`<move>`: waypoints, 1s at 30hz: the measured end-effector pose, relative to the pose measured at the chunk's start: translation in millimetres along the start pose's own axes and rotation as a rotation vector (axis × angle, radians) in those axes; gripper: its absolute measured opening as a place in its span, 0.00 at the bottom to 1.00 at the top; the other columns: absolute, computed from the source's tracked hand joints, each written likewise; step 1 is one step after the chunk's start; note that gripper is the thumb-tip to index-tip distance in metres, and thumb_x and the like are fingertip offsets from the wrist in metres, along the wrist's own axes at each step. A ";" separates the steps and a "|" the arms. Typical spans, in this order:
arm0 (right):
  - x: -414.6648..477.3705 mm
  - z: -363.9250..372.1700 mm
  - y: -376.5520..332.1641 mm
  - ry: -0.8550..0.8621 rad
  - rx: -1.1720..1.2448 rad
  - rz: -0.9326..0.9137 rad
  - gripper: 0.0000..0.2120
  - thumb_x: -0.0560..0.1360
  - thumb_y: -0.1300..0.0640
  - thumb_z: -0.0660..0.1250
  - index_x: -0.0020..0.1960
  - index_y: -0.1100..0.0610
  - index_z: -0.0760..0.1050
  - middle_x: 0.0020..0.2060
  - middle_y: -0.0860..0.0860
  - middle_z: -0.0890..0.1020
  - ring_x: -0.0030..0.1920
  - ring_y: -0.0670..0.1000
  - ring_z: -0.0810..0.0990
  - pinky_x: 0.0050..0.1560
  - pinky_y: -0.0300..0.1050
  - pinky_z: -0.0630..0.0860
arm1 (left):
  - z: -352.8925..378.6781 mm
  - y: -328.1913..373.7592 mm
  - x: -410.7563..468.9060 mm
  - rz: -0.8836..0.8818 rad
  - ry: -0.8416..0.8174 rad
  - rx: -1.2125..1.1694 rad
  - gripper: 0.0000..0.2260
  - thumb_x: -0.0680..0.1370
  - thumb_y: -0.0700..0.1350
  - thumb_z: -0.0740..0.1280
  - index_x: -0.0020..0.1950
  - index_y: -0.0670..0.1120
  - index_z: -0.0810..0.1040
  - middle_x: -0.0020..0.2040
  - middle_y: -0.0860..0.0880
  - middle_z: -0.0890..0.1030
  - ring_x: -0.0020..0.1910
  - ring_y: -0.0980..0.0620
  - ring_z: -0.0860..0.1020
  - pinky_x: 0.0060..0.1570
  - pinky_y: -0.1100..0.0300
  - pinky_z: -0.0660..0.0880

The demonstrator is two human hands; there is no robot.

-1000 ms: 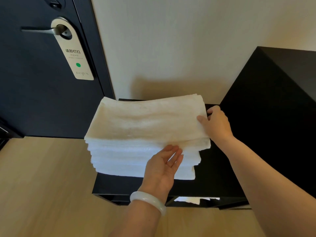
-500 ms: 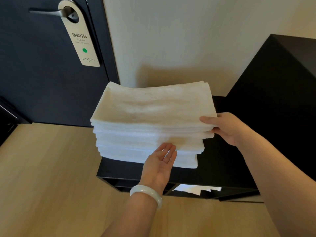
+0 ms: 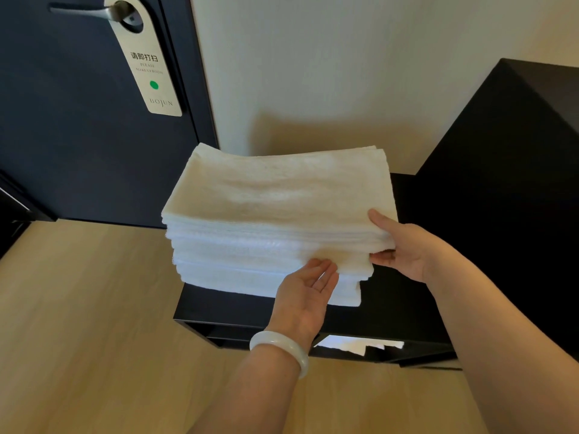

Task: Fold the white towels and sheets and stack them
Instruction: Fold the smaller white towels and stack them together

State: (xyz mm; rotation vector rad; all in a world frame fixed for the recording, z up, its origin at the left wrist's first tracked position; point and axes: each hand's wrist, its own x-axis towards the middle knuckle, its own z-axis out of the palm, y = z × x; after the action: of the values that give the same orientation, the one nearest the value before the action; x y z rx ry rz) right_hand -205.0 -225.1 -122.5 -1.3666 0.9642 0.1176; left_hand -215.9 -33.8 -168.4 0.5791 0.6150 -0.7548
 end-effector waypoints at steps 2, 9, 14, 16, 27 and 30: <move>-1.3 -2.1 2.1 -0.032 -0.013 0.006 0.26 0.70 0.43 0.75 0.61 0.57 0.75 0.56 0.56 0.81 0.55 0.58 0.80 0.47 0.52 0.80 | 3.7 -1.3 2.0 -0.019 -0.007 0.013 0.14 0.79 0.31 0.62 0.64 0.35 0.73 0.61 0.34 0.78 0.61 0.38 0.78 0.68 0.45 0.71; -7.7 -3.0 -4.6 -0.103 0.164 0.057 0.27 0.69 0.50 0.77 0.65 0.55 0.73 0.59 0.59 0.78 0.58 0.64 0.77 0.49 0.64 0.81 | 8.1 2.9 2.9 -0.033 -0.050 0.036 0.18 0.80 0.30 0.60 0.70 0.34 0.68 0.64 0.34 0.76 0.65 0.38 0.75 0.70 0.45 0.68; -9.0 3.1 5.5 -0.049 0.269 -0.095 0.15 0.69 0.56 0.77 0.54 0.54 0.78 0.49 0.53 0.86 0.53 0.55 0.83 0.41 0.47 0.82 | 12.8 0.7 2.6 -0.027 -0.116 0.028 0.21 0.79 0.30 0.60 0.72 0.36 0.67 0.67 0.36 0.75 0.67 0.40 0.75 0.70 0.46 0.68; -4.5 3.0 23.3 0.006 0.260 -0.066 0.18 0.68 0.55 0.78 0.55 0.54 0.77 0.53 0.54 0.84 0.55 0.56 0.81 0.50 0.51 0.81 | 9.3 -3.2 2.1 -0.035 -0.105 0.039 0.22 0.79 0.30 0.60 0.73 0.37 0.67 0.68 0.37 0.75 0.68 0.41 0.73 0.72 0.47 0.67; 4.0 3.4 82.9 0.147 0.579 -0.069 0.17 0.73 0.40 0.71 0.54 0.51 0.78 0.49 0.52 0.85 0.52 0.52 0.82 0.37 0.49 0.82 | -35.7 -0.8 8.6 -0.034 0.163 -0.033 0.21 0.79 0.27 0.57 0.72 0.37 0.67 0.64 0.37 0.75 0.65 0.37 0.74 0.67 0.44 0.71; 7.7 1.2 110.2 0.221 0.643 0.075 0.05 0.78 0.52 0.68 0.51 0.53 0.77 0.53 0.56 0.81 0.52 0.54 0.80 0.36 0.50 0.80 | -48.6 4.5 9.4 -0.041 0.182 -0.032 0.22 0.79 0.27 0.58 0.73 0.37 0.66 0.65 0.36 0.74 0.65 0.37 0.74 0.67 0.44 0.72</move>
State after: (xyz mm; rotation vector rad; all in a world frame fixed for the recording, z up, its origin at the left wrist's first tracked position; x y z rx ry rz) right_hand -264.3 -198.9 -211.9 -0.7588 1.1134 -0.2745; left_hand -221.3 -2.7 -206.8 0.6112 0.8072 -0.7340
